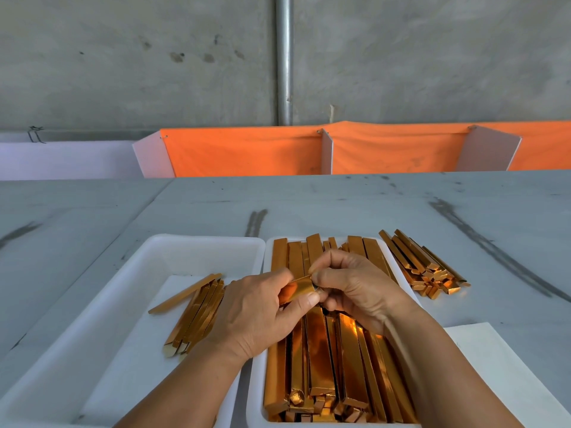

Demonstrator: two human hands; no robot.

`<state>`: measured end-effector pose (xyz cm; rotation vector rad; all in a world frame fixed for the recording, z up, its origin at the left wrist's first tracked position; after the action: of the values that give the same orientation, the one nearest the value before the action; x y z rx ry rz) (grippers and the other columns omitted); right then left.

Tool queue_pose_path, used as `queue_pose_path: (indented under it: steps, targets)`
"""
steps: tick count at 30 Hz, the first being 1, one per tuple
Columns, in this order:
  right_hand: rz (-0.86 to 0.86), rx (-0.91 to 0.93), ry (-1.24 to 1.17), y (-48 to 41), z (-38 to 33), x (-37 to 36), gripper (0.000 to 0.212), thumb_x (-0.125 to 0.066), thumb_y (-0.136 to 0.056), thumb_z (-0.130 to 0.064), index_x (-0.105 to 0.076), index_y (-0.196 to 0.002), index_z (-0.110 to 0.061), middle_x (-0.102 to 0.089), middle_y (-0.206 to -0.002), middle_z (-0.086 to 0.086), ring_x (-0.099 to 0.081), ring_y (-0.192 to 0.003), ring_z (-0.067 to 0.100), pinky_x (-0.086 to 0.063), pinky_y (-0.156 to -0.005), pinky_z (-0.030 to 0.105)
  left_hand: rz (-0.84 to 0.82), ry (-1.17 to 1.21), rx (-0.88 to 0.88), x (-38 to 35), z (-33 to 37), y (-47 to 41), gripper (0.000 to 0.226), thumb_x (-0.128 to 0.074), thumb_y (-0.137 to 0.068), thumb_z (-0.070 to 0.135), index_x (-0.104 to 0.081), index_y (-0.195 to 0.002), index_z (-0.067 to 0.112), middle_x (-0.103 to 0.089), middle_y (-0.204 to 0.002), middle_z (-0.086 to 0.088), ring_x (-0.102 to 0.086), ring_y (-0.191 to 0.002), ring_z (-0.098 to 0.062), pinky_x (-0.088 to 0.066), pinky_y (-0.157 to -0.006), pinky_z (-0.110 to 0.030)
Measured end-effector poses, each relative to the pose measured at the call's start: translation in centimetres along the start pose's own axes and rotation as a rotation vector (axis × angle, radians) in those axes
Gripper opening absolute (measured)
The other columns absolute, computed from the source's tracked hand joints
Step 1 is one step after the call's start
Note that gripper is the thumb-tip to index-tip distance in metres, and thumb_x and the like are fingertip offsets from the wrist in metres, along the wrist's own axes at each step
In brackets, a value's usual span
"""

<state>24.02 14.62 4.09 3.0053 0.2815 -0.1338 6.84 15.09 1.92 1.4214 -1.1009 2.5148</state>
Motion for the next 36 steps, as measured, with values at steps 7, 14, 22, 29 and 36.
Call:
queue_pose_path:
  steps: [7,14,22,29,36]
  targets:
    - [-0.037,-0.046,-0.015,-0.09,0.00,0.06,0.017,-0.059,-0.086,0.010,-0.062,-0.080,-0.006,-0.058,-0.063,0.011,-0.052,-0.052,0.016,-0.044,-0.043,0.021,-0.034,0.075,-0.010,0.18,0.04,-0.03,0.054,-0.033,-0.081,0.080,-0.050,-0.074,0.029,-0.044,-0.054,0.013,-0.047,-0.049,-0.008,-0.041,-0.048,-0.023]
    - [-0.056,-0.058,-0.022,-0.11,0.10,0.17,0.019,-0.059,-0.085,0.011,-0.063,-0.079,-0.007,-0.057,-0.064,0.012,-0.051,-0.053,0.017,-0.042,-0.042,0.021,-0.043,0.042,-0.016,0.26,0.09,0.00,0.054,-0.035,-0.080,0.080,-0.052,-0.076,0.029,-0.045,-0.055,0.012,-0.048,-0.050,-0.008,-0.039,-0.049,-0.019]
    - [-0.083,-0.067,-0.038,0.02,-0.09,0.12,0.018,-0.059,-0.085,0.012,-0.062,-0.080,-0.005,-0.057,-0.063,0.011,-0.052,-0.051,0.015,-0.043,-0.042,0.020,-0.061,0.046,-0.030,0.31,0.12,0.04,0.055,-0.031,-0.081,0.080,-0.050,-0.076,0.029,-0.044,-0.056,0.011,-0.047,-0.051,-0.009,-0.035,-0.050,-0.016]
    - [0.006,-0.011,-0.081,0.12,-0.08,0.09,0.008,-0.071,-0.085,0.002,-0.068,-0.081,-0.006,-0.063,-0.067,0.013,-0.055,-0.050,0.014,-0.048,-0.045,0.018,-0.027,-0.024,-0.004,0.04,-0.02,-0.05,0.049,-0.028,-0.084,0.077,-0.043,-0.077,0.031,-0.039,-0.055,0.013,-0.043,-0.049,-0.006,-0.033,-0.050,-0.016]
    - [-0.010,0.047,-0.096,0.21,-0.23,0.13,0.012,-0.060,-0.091,0.003,-0.070,-0.094,-0.003,-0.067,-0.071,0.016,-0.059,-0.050,0.015,-0.052,-0.052,0.020,0.017,-0.013,0.047,0.03,-0.19,-0.10,0.058,-0.022,-0.084,0.079,-0.048,-0.077,0.027,-0.044,-0.056,0.011,-0.047,-0.050,-0.006,-0.037,-0.049,-0.017]
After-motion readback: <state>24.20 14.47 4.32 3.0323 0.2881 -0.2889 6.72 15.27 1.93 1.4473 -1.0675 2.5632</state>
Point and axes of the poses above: each hand's wrist, its own y-axis away from the middle knuckle, its own x-axis out of the back of the hand, z = x × y, the point moved 2 cm from there along -y, towards the middle knuckle
